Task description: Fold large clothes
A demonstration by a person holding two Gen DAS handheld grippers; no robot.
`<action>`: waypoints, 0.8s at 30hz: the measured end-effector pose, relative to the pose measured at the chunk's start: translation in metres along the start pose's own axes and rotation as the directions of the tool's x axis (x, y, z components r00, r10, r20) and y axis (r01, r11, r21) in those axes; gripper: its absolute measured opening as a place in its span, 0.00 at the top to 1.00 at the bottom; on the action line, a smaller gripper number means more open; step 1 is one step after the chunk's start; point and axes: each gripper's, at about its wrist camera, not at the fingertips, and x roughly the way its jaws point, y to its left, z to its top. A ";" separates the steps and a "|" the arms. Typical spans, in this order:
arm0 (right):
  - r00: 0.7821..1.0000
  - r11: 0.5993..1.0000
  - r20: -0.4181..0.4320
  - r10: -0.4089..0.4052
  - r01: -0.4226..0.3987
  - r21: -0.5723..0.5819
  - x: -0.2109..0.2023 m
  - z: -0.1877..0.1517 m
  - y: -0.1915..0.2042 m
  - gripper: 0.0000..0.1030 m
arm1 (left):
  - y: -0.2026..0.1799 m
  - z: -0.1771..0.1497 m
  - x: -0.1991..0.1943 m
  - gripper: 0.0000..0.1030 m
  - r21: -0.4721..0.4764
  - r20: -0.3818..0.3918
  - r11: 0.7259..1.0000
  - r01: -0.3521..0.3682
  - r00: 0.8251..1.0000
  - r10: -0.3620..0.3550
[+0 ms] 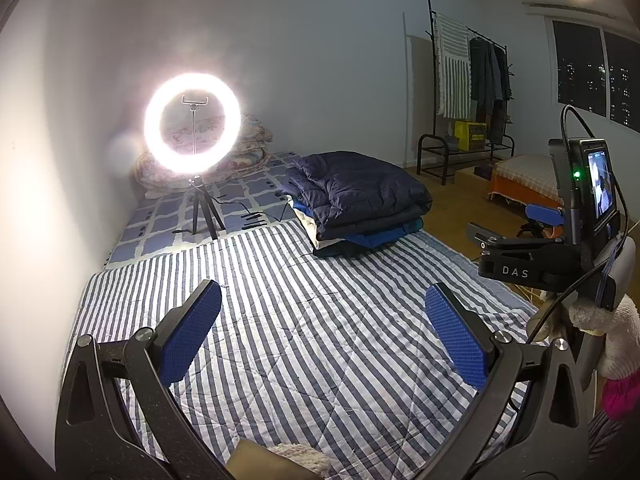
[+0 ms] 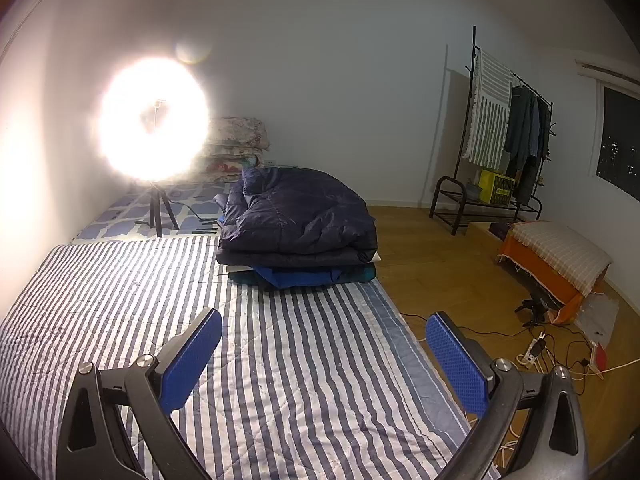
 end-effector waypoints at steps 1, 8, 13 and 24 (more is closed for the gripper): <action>1.000 1.000 -0.001 0.000 0.000 0.000 0.000 0.000 0.000 0.00 | 0.000 0.000 0.000 0.00 0.002 0.001 1.000 0.000 1.000 0.000; 1.000 1.000 -0.002 -0.002 0.002 0.006 0.001 0.000 -0.003 0.00 | 0.001 0.000 0.000 0.00 0.004 0.000 1.000 0.002 1.000 -0.002; 1.000 1.000 -0.003 0.000 0.001 0.004 0.001 0.000 -0.003 0.00 | 0.000 0.000 0.000 0.00 0.003 0.000 1.000 0.002 1.000 -0.002; 1.000 1.000 -0.006 0.001 -0.001 -0.006 0.001 -0.001 0.002 0.00 | 0.009 0.000 -0.003 0.00 -0.027 -0.008 1.000 0.001 1.000 -0.001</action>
